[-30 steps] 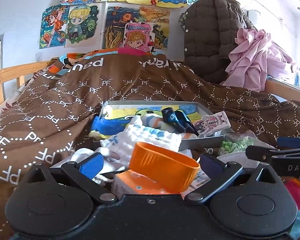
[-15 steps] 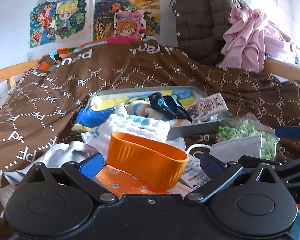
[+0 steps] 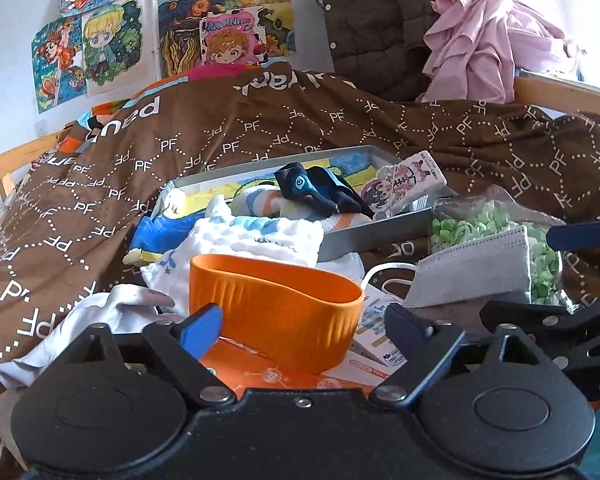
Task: Organize soft objects
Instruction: 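Close left tool on the orange cup rim while right tool grasps the gray face mask, then carry the orange cup in left tool over the tray while right tool carries the face mask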
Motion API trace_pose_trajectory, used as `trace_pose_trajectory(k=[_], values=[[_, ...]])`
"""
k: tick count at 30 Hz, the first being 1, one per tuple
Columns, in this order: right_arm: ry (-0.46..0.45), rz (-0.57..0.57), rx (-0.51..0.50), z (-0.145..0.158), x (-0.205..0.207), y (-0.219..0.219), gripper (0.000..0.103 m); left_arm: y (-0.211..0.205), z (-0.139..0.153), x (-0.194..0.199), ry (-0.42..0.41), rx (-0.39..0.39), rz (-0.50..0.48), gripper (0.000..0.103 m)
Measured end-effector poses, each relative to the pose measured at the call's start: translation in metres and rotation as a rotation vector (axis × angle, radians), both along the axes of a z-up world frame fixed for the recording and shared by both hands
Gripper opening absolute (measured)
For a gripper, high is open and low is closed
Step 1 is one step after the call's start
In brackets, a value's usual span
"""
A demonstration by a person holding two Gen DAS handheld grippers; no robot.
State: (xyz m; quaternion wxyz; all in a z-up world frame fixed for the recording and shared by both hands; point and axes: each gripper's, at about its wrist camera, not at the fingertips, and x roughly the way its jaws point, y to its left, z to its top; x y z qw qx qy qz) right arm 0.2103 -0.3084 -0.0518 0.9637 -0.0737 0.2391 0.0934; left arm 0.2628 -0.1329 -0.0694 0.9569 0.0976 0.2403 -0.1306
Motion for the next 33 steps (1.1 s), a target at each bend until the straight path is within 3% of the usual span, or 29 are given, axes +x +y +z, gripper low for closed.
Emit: trace_pose_trajectory(k=[4, 6, 9, 15, 20, 33], values=[[-0.012, 0.035, -0.023, -0.002, -0.002, 0.007, 0.064, -0.001, 0.0, 0.0, -0.004, 0.007, 0.001, 0.074], [-0.013, 0.049, -0.029, -0.002, -0.003, 0.01, 0.047, -0.001, -0.001, 0.0, 0.002, 0.009, 0.001, 0.06], [0.01, 0.059, -0.004, -0.003, -0.002, 0.01, 0.024, -0.001, -0.002, -0.003, 0.005, 0.002, -0.002, 0.055], [-0.008, 0.052, 0.04, 0.002, -0.004, 0.006, 0.014, -0.001, 0.001, -0.005, 0.01, 0.002, -0.026, 0.037], [-0.052, 0.049, 0.018, 0.007, -0.01, 0.009, 0.011, 0.0, 0.005, -0.011, 0.02, -0.017, -0.029, 0.023], [-0.265, -0.059, -0.038, 0.025, -0.027, 0.006, 0.011, 0.003, 0.042, -0.028, -0.061, -0.083, -0.036, 0.021]])
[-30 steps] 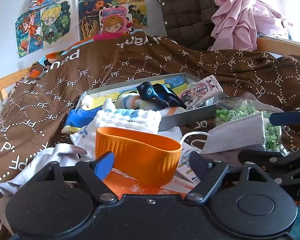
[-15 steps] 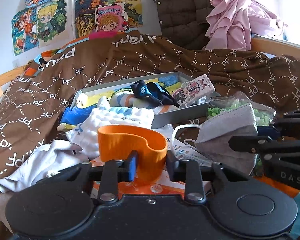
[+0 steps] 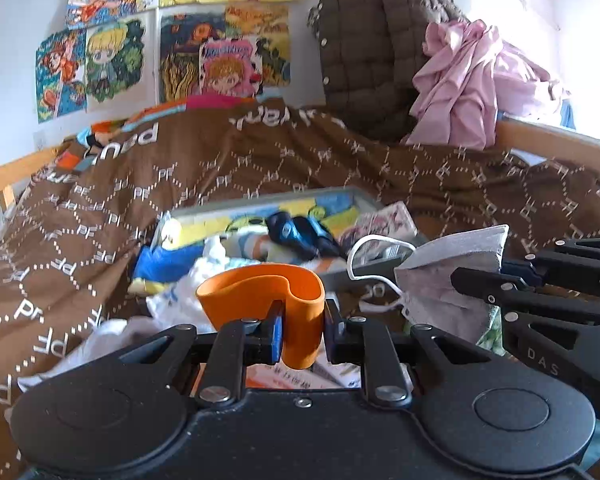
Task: Organize soft objects
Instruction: 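Carry the orange cup in left tool over the tray while right tool carries the face mask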
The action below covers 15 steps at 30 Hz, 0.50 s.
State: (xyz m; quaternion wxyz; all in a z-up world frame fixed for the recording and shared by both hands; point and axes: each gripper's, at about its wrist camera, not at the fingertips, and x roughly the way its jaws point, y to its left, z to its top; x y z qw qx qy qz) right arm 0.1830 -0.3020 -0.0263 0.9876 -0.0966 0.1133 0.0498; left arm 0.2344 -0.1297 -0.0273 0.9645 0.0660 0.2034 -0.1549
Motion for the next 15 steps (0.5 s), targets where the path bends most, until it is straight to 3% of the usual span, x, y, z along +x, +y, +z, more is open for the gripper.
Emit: trace_pose_trajectory(k=[7, 11, 15], values=[[-0.153, -0.071, -0.046, 0.009, 0.02, 0.001, 0.011, -0.008, 0.022, 0.009, -0.076, 0.003, -0.034, 0.021], [-0.201, -0.079, 0.029, 0.025, 0.051, -0.007, 0.011, -0.016, 0.034, 0.031, -0.097, 0.039, -0.08, 0.021], [-0.187, -0.085, 0.145, 0.031, 0.089, -0.023, 0.011, -0.025, 0.041, 0.064, -0.125, 0.063, -0.109, 0.021]])
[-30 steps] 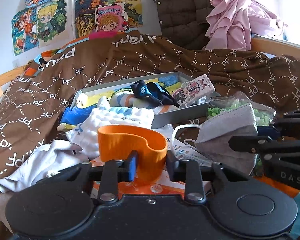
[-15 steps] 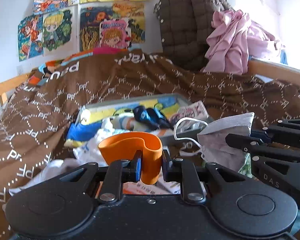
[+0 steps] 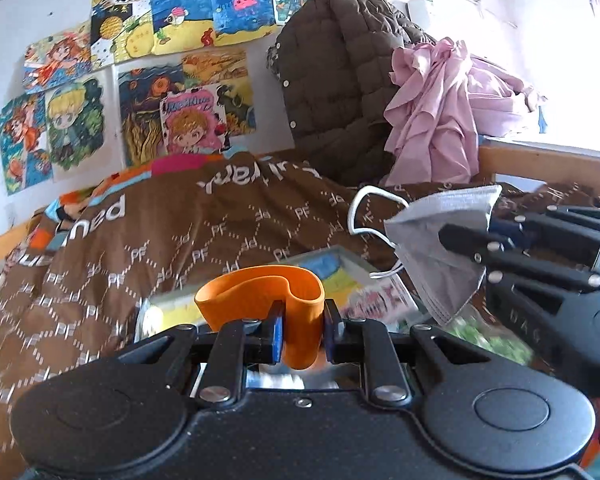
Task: Organize soft objects
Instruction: 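Carry the orange cup in left tool over the tray while right tool carries the face mask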
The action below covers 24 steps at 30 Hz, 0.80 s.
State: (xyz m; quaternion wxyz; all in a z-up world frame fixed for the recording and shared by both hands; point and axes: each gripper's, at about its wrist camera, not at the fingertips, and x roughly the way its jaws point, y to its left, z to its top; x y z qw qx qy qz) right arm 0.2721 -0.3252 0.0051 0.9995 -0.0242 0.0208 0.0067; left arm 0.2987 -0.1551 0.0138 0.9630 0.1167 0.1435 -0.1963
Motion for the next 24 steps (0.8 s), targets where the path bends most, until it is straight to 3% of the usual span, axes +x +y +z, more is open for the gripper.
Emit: trace_pose_trajectory(k=[9, 13, 24], values=[[0.176, 0.055, 0.177, -0.025, 0.066, -0.037, 0.011, -0.019, -0.017, 0.092, 0.006, -0.02, 0.021, 0.021], [0.268, 0.078, 0.285, -0.035, 0.085, -0.051, 0.011, -0.029, -0.027, 0.127, 0.08, -0.055, 0.043, 0.021], [0.374, 0.098, 0.265, -0.038, 0.101, -0.045, 0.012, -0.046, -0.055, 0.142, 0.192, 0.041, 0.043, 0.022]])
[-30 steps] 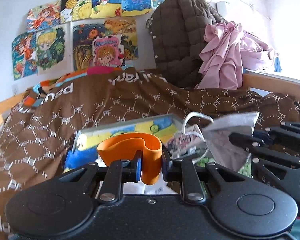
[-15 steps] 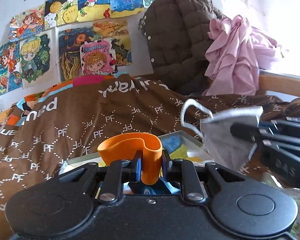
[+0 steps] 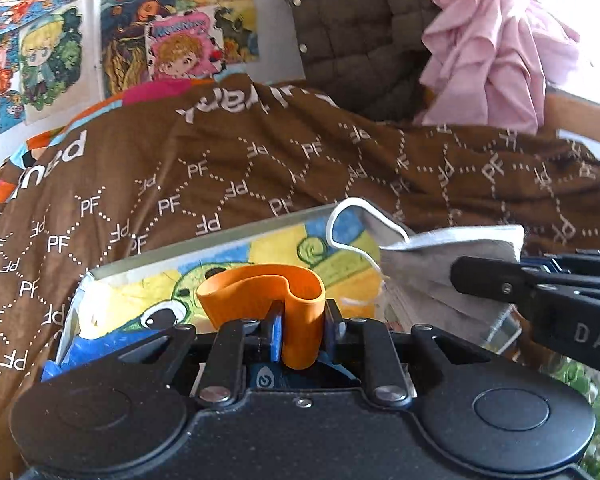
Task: Organize soft objects
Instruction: 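Carry the orange cup in left tool over the tray while right tool carries the face mask, then open left tool to drop the cup in the tray while right tool releases the mask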
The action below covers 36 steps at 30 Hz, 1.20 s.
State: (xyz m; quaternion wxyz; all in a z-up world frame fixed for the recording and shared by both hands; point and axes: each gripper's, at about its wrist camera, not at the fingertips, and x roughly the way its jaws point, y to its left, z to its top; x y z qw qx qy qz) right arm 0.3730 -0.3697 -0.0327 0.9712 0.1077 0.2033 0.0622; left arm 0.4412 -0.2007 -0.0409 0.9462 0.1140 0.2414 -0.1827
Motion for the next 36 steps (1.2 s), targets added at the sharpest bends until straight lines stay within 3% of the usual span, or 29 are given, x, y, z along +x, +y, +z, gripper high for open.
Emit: trace_pose_trajectory(k=[7, 13, 21, 26, 36], values=[[0.028, -0.004, 0.029, -0.003, 0.003, -0.003, 0.013, 0.003, -0.008, -0.002, 0.013, 0.032, -0.018, 0.022], [0.012, -0.012, 0.051, -0.001, 0.001, -0.007, 0.021, 0.004, -0.01, 0.0, 0.023, 0.015, -0.022, 0.027], [-0.03, -0.023, 0.053, 0.003, -0.004, -0.01, 0.045, 0.007, -0.004, -0.004, 0.029, -0.004, -0.014, 0.033], [-0.031, -0.028, 0.052, 0.006, -0.006, -0.011, 0.051, 0.014, 0.006, -0.01, 0.01, 0.0, 0.005, 0.035], [-0.083, -0.025, 0.07, 0.026, -0.037, -0.017, 0.071, 0.037, 0.019, -0.04, -0.037, -0.047, 0.092, 0.056]])
